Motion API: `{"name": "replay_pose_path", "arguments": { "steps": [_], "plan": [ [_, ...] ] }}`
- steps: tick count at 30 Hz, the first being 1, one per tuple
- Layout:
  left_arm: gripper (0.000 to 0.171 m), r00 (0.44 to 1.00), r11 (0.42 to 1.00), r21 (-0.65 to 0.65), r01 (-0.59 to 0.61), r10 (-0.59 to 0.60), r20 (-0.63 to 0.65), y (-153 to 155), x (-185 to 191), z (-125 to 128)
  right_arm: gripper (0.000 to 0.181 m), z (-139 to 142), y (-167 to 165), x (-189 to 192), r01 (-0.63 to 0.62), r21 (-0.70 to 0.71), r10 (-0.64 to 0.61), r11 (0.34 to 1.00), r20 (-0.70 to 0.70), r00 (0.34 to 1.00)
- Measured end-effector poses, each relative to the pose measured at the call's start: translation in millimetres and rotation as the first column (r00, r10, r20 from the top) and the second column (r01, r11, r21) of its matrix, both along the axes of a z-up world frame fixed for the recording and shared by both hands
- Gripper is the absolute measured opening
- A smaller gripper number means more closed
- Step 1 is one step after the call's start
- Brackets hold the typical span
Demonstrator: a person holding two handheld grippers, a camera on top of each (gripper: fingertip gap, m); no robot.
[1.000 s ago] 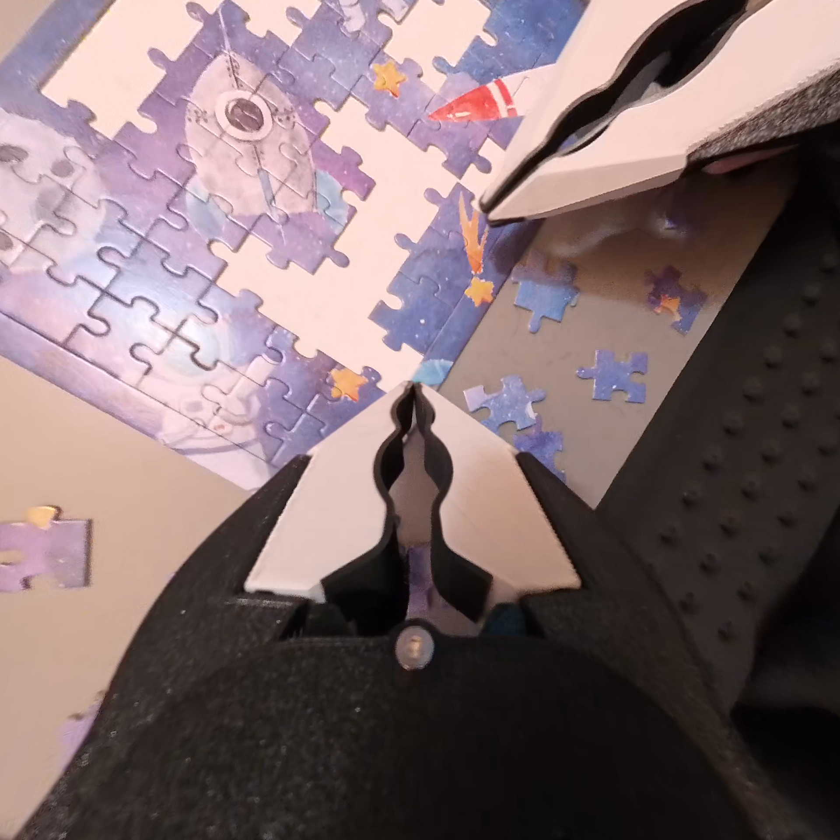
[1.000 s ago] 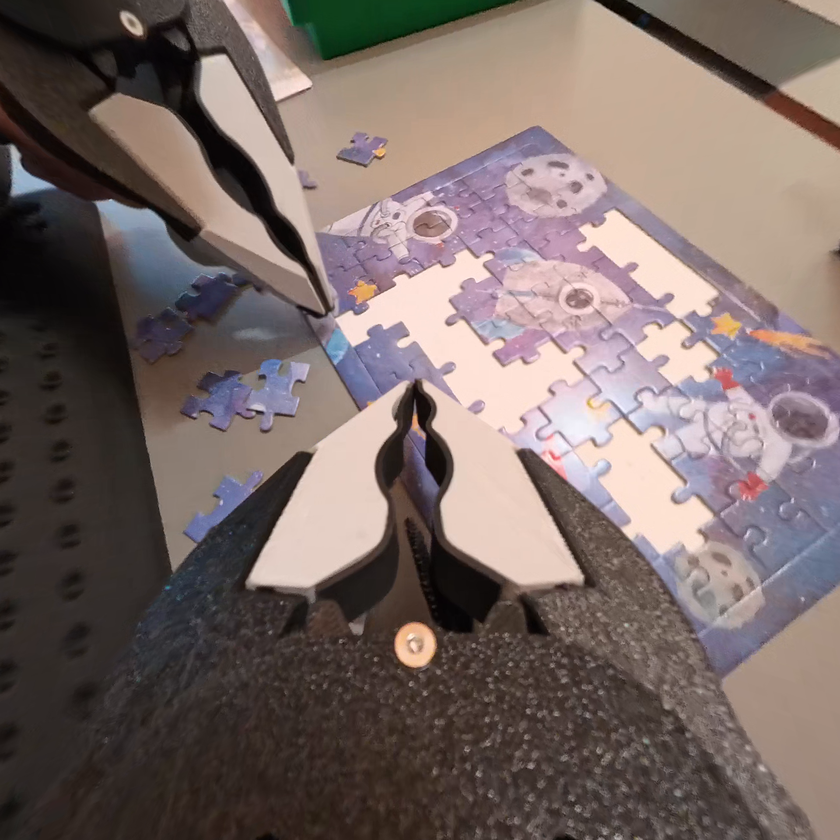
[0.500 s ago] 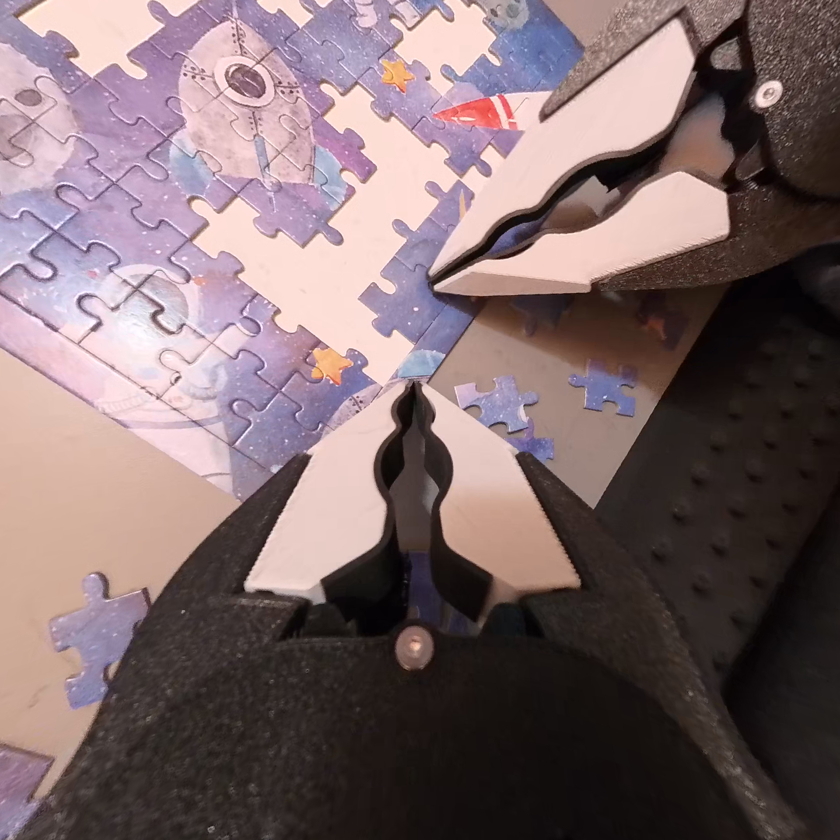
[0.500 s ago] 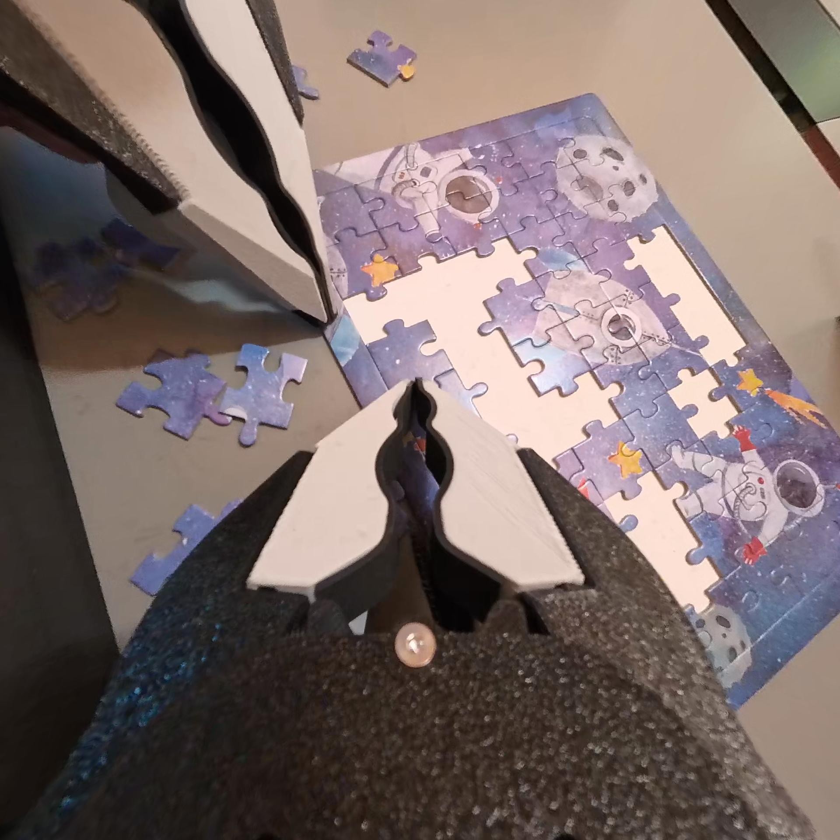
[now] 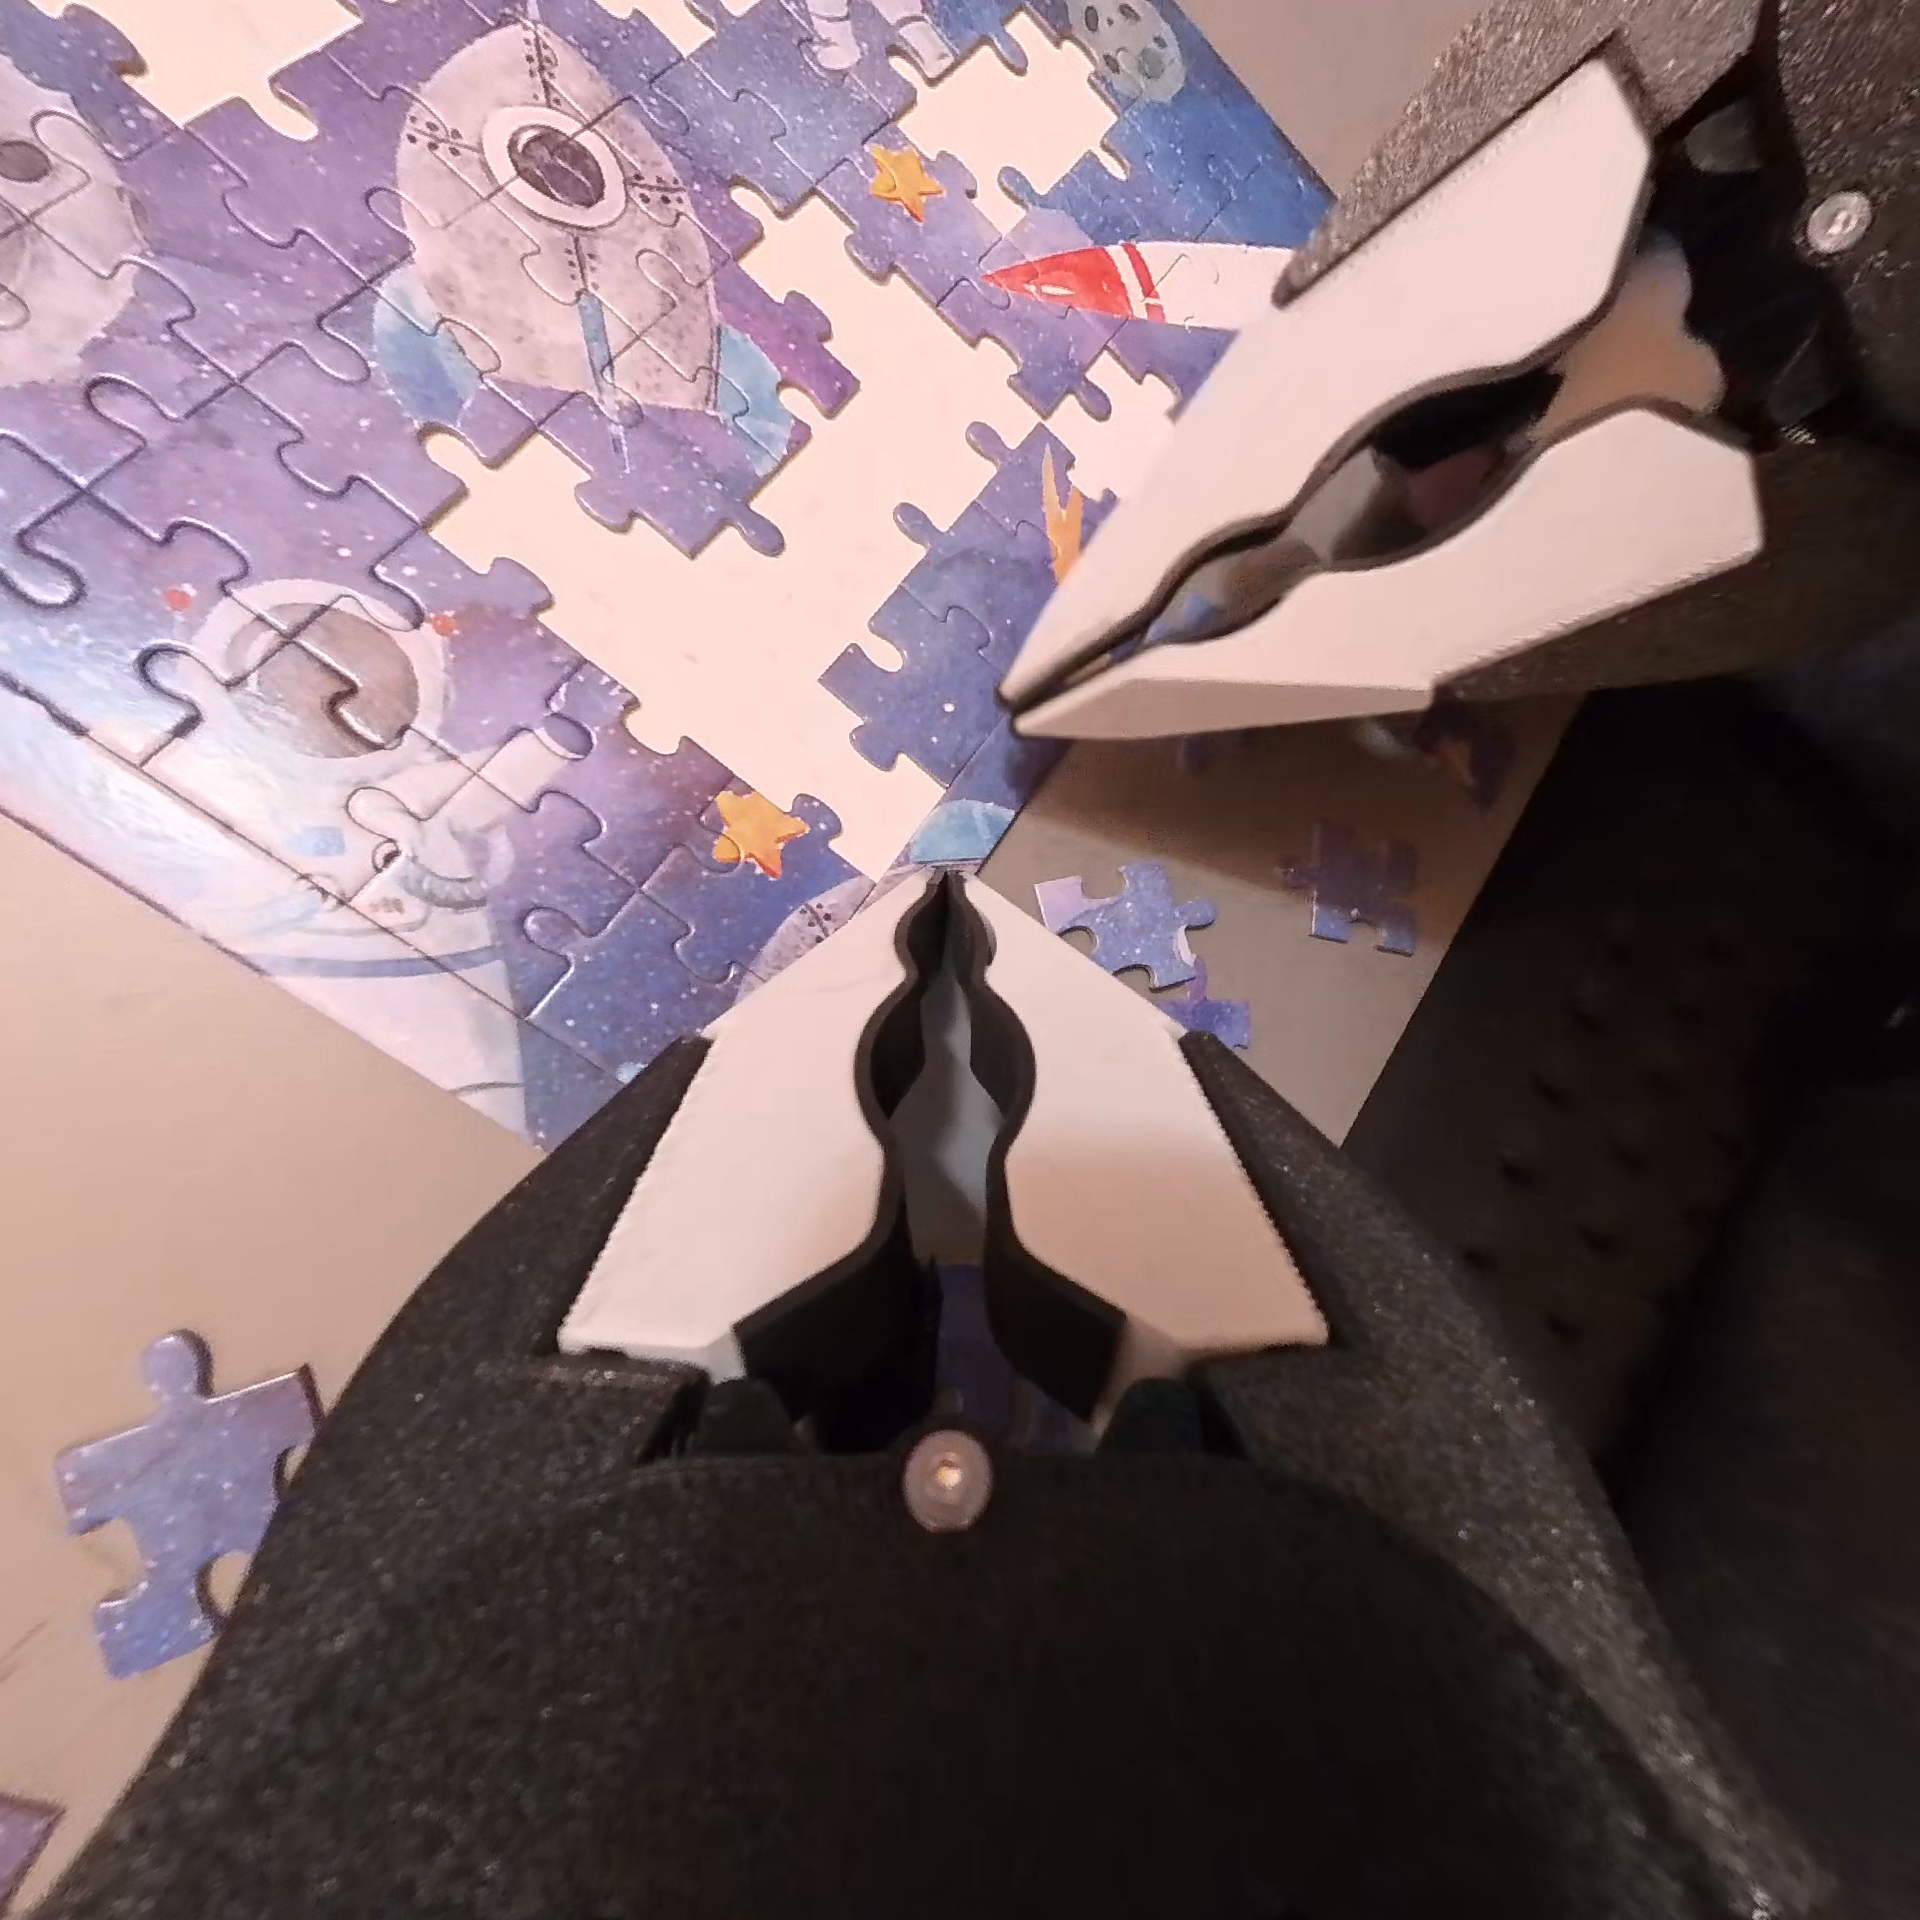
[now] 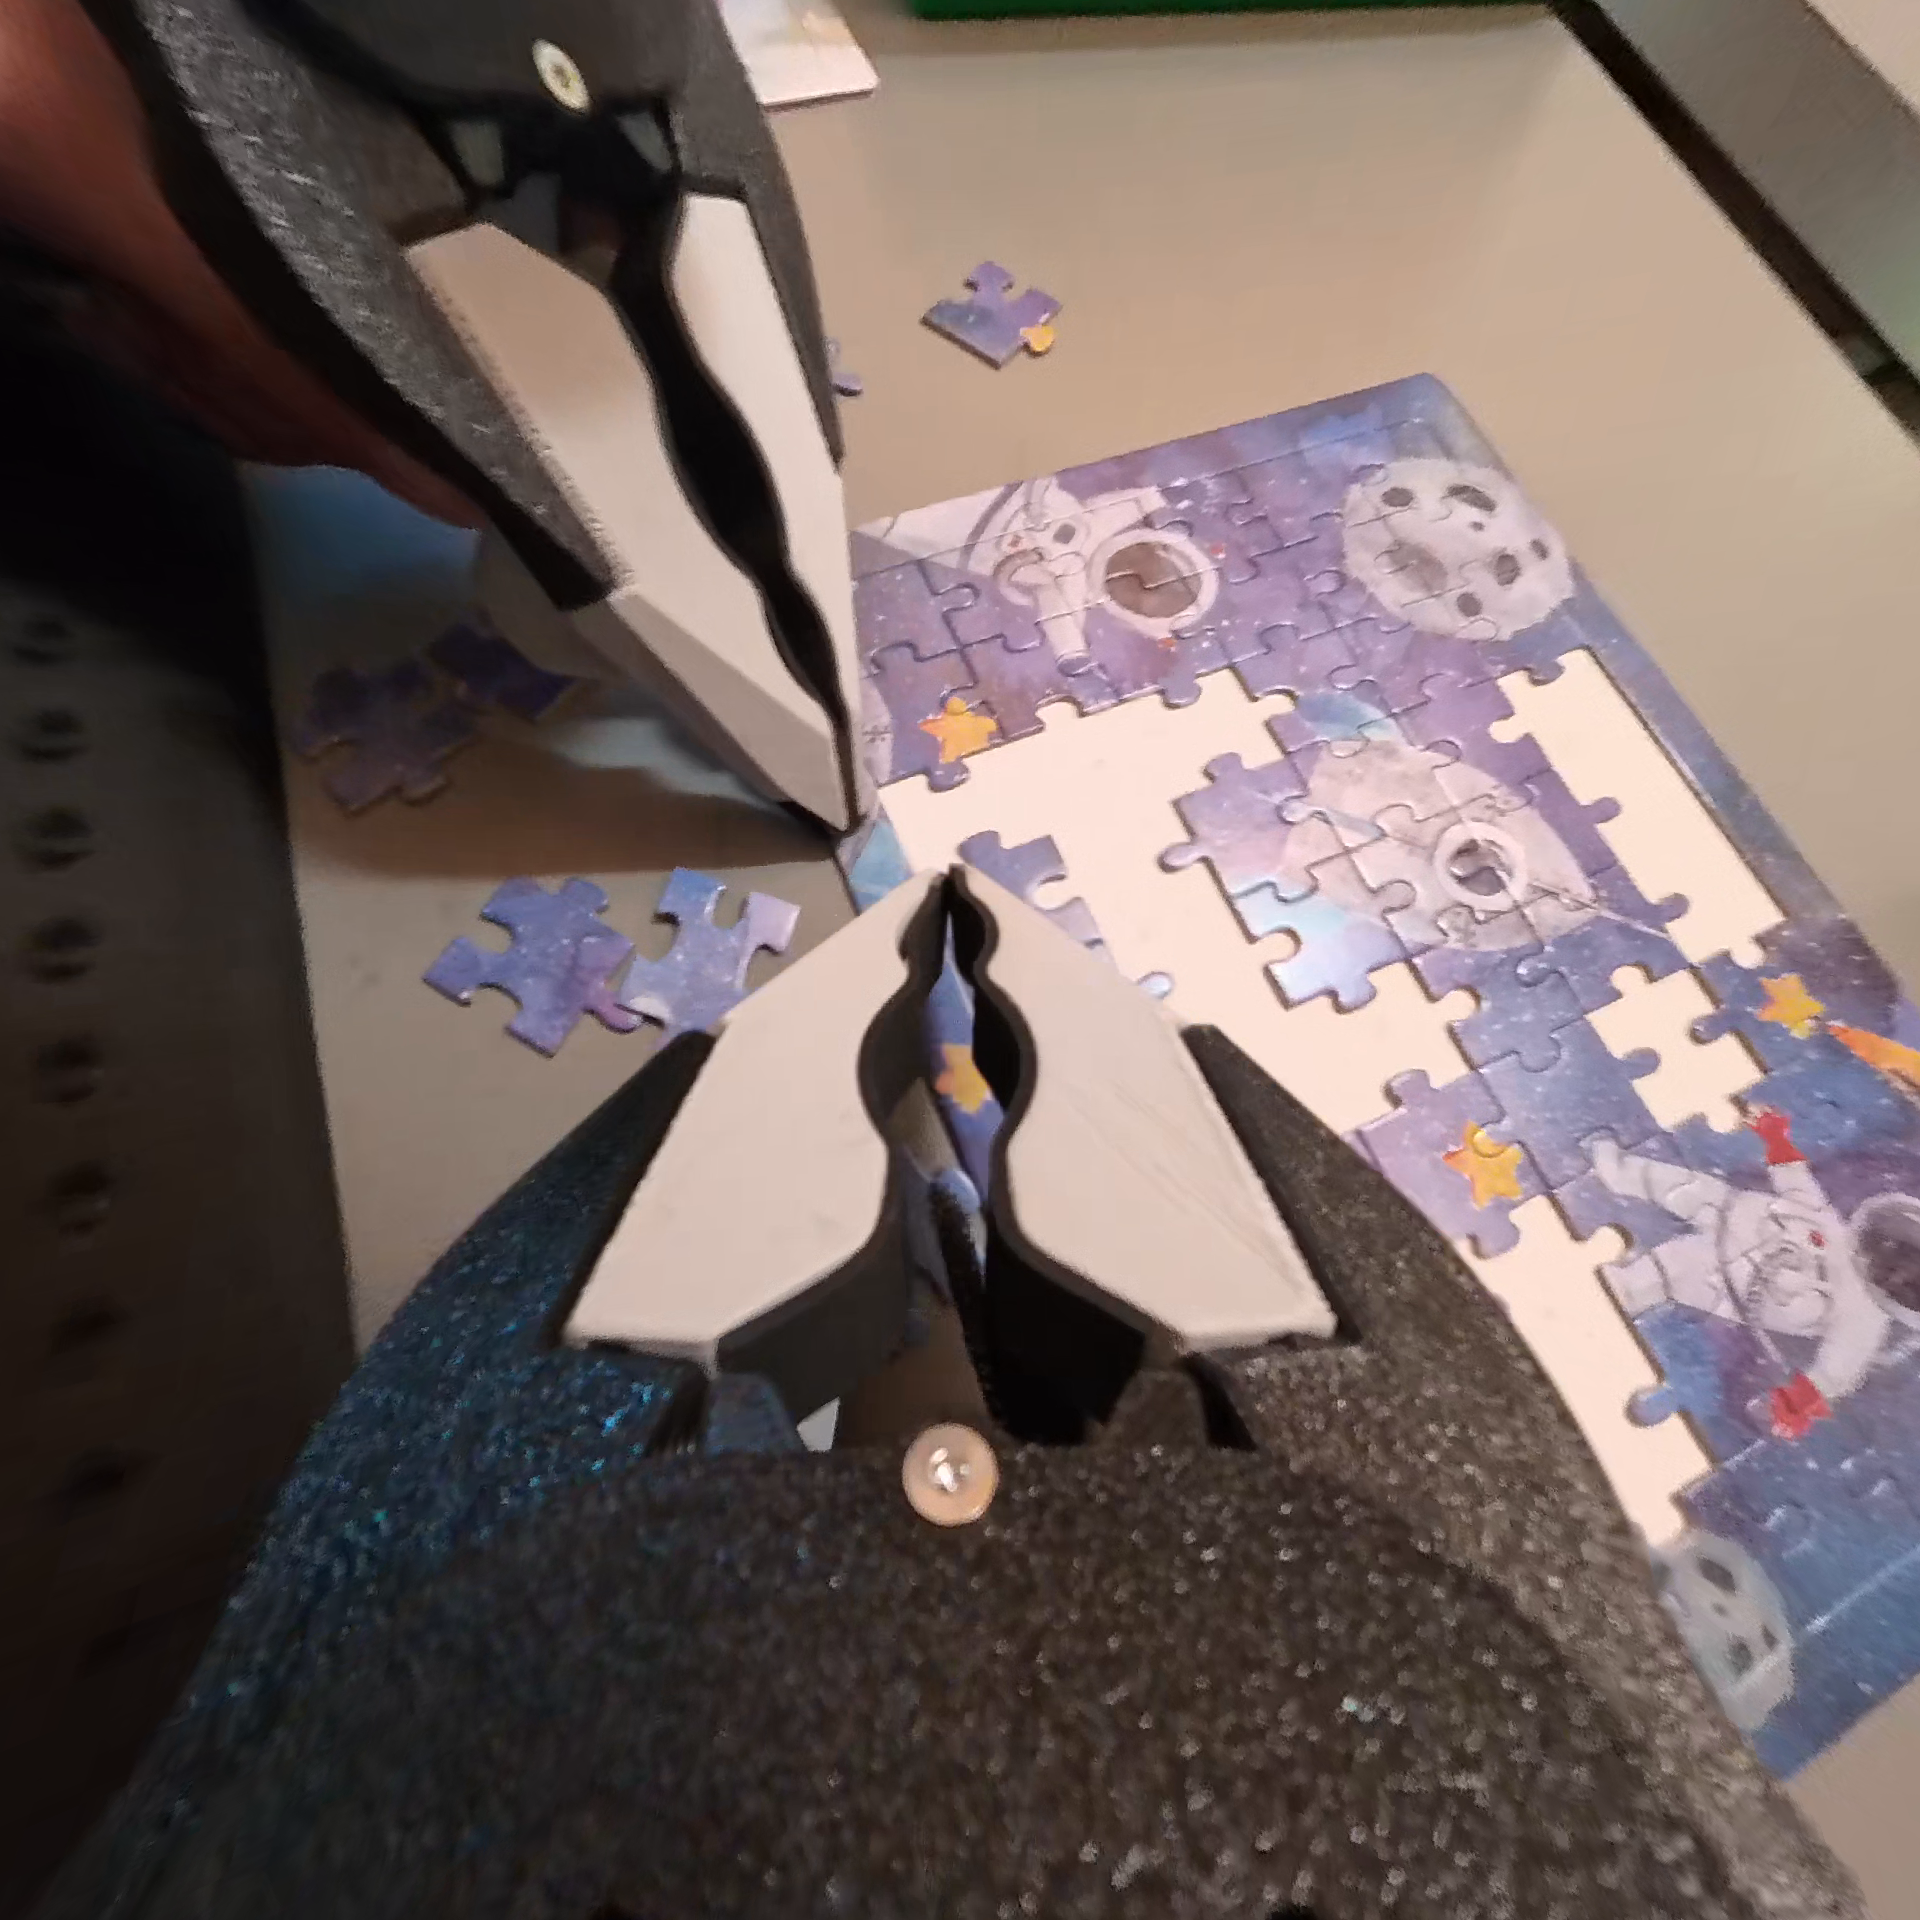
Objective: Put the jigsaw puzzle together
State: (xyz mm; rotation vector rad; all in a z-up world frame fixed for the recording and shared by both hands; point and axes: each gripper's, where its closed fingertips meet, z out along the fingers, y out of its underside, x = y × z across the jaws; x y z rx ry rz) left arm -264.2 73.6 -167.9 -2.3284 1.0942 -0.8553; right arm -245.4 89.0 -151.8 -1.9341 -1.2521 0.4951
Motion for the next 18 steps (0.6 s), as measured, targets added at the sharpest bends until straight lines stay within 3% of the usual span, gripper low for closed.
{"name": "replay_pose_path", "arguments": {
  "steps": [3,9,13,18],
  "plan": [
    [0.0,1.0,1.0,0.012,0.004,-0.004,-0.025,-0.1,0.1,-0.4,0.0,-15.3,2.6,6.3,0.013,0.016,-0.014,1.0,0.086,0.996],
    [0.0,0.996,0.998,0.059,0.016,-0.01,-0.093,-0.2,0.1,-1.2,0.0,-11.4,-4.1,4.9,-0.013,0.016,0.012,1.0,0.075,0.997],
    [0.0,0.996,0.999,0.052,0.006,-0.001,-0.086,-0.2,0.2,-1.2,0.0,-3.5,-5.2,1.2,-0.015,0.023,0.015,1.0,0.029,0.999],
    [0.0,0.997,0.998,0.061,-0.013,0.018,-0.075,-0.1,0.4,-1.2,0.0,-10.3,-8.7,-2.4,-0.04,0.056,0.036,0.998,0.079,0.996]
  ]
}}
